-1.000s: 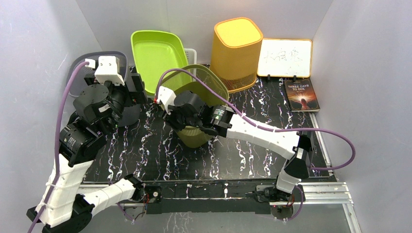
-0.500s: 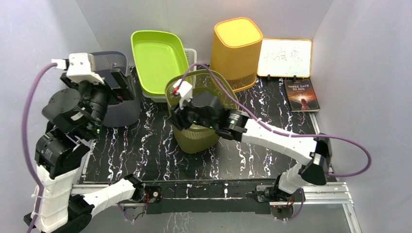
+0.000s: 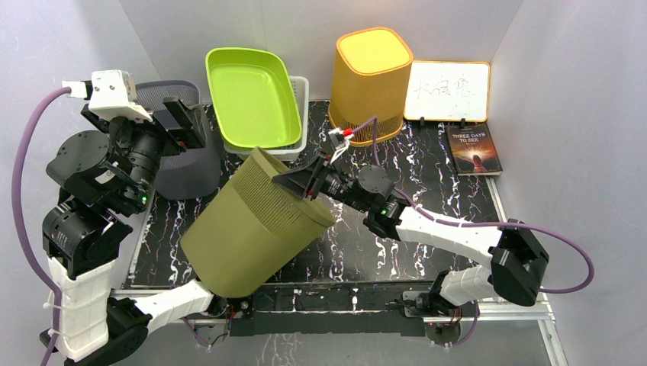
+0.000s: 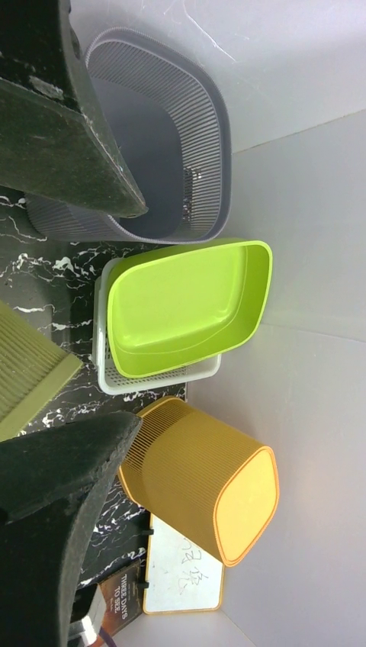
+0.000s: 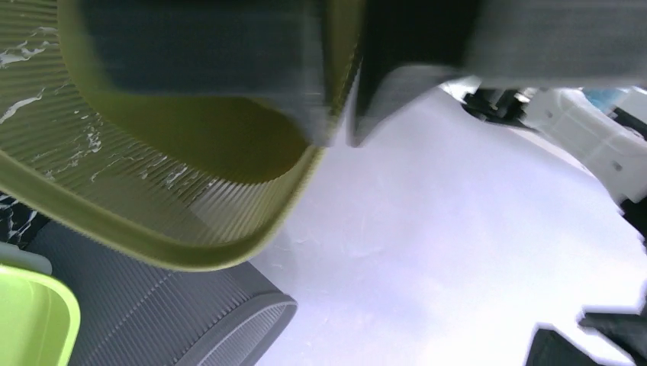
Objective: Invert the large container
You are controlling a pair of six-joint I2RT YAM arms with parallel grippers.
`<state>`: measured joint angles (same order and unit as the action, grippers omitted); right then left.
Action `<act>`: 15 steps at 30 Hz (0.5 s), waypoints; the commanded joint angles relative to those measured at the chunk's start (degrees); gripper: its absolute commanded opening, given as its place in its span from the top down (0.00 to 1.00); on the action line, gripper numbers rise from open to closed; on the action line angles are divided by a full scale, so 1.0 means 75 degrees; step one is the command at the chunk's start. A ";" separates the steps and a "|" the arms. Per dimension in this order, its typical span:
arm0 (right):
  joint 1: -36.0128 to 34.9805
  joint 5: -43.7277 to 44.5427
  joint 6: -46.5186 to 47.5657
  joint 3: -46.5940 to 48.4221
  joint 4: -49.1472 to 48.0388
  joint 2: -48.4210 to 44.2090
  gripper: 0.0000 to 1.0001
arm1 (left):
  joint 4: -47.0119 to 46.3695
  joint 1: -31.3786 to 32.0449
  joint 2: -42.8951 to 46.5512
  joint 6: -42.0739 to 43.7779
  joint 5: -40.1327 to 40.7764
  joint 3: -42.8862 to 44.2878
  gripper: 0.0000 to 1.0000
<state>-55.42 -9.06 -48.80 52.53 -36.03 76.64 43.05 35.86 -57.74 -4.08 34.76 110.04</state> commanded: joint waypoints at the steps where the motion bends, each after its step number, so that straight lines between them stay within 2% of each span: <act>1: 0.0553 -0.0272 -0.1193 -0.0327 -0.2414 -0.0140 1.00 | 0.0067 0.0027 0.0008 0.0061 -0.0048 0.0172 0.02; 6: 0.1387 -0.0705 -0.1866 -0.1214 -0.2813 -0.0012 1.00 | 0.0119 0.0024 -0.0014 0.0040 -0.0077 0.0132 0.02; 11: 0.1643 -0.1312 -0.0818 -0.1061 -0.1791 -0.0265 1.00 | 0.0123 0.0024 0.0041 0.0047 -0.0010 0.0011 0.02; 12: 0.1646 -0.1410 -0.0395 -0.0881 -0.1297 -0.0373 0.96 | 0.0120 0.0024 0.0044 0.0051 0.0007 -0.0028 0.02; 14: 0.1653 -0.1320 0.0687 -0.0489 -0.0133 -0.0626 0.71 | 0.0137 0.0024 0.0051 0.0048 0.0020 -0.0068 0.02; 15: 0.1655 -0.1206 0.1233 -0.0285 0.0550 -0.0743 0.65 | 0.0166 0.0024 0.0065 0.0042 0.0029 -0.0087 0.02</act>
<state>-43.00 -16.69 -54.17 43.57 -44.12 75.75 44.07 35.86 -57.65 -4.10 34.50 109.71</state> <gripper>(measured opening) 0.238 0.983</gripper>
